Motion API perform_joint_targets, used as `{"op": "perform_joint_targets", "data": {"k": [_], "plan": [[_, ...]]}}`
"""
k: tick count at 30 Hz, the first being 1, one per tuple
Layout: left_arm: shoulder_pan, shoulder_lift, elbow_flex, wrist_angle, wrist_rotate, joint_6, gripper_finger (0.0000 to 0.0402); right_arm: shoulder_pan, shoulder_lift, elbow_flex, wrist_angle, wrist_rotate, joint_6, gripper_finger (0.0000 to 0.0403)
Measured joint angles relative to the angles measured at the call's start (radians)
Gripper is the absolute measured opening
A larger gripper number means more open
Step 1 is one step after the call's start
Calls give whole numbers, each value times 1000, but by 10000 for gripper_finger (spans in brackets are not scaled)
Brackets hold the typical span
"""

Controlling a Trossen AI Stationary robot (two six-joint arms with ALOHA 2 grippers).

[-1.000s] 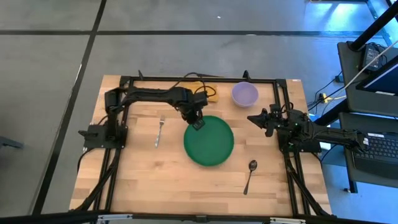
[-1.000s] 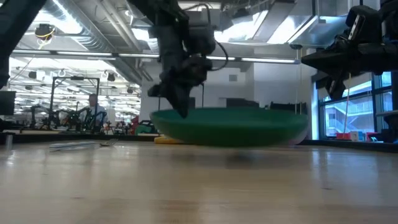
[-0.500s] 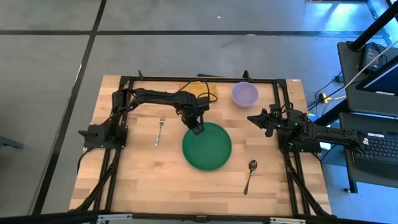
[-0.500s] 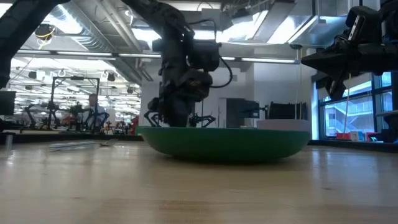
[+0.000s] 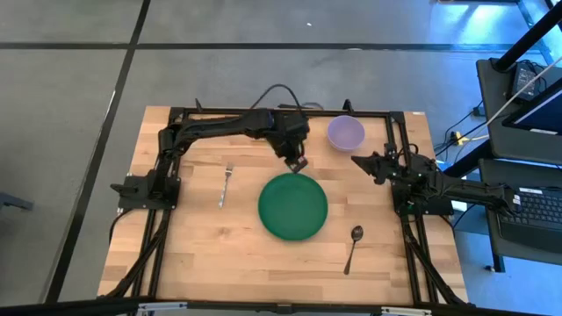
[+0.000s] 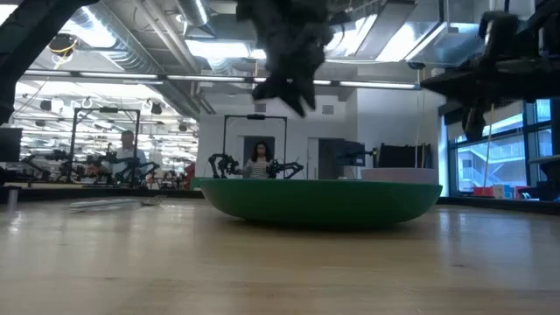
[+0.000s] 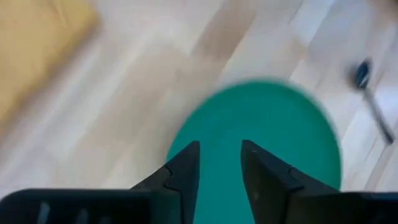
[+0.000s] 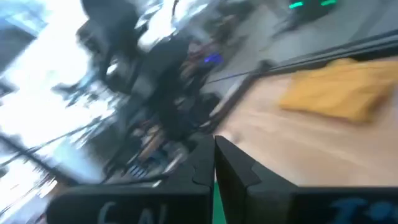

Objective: Set table place
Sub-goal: Put the white bowl on the green plate

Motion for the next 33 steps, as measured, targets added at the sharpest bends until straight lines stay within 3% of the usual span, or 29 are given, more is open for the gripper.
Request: {"op": "perform_joint_targets", "data": {"k": [5, 8, 11, 16, 18, 22, 28, 33], "plan": [[1, 0, 124, -2, -55, 85, 105, 0, -1, 12, 217, -88, -4, 15], [1, 0, 176, 1, -75, 139, 108, 0, -1, 90, 212, -89, -27, 15], [1, 0, 212, 3, -77, 174, 112, 0, -1, 216, 31, -99, -128, 15], [1, 0, 220, 30, -77, 192, 110, 0, 38, 514, -511, -50, -268, 15], [1, 0, 220, 47, -77, 192, 107, 0, 66, 613, -637, -48, -281, 15], [0, 0, 220, 43, -77, 192, 102, 0, 99, 751, -684, -48, -369, 15], [0, 0, 220, 43, -77, 192, 104, 0, 123, 811, -731, -52, -454, 15], [0, 0, 220, 43, -77, 192, 111, 0, 136, 807, -958, -36, -431, 15]]}}
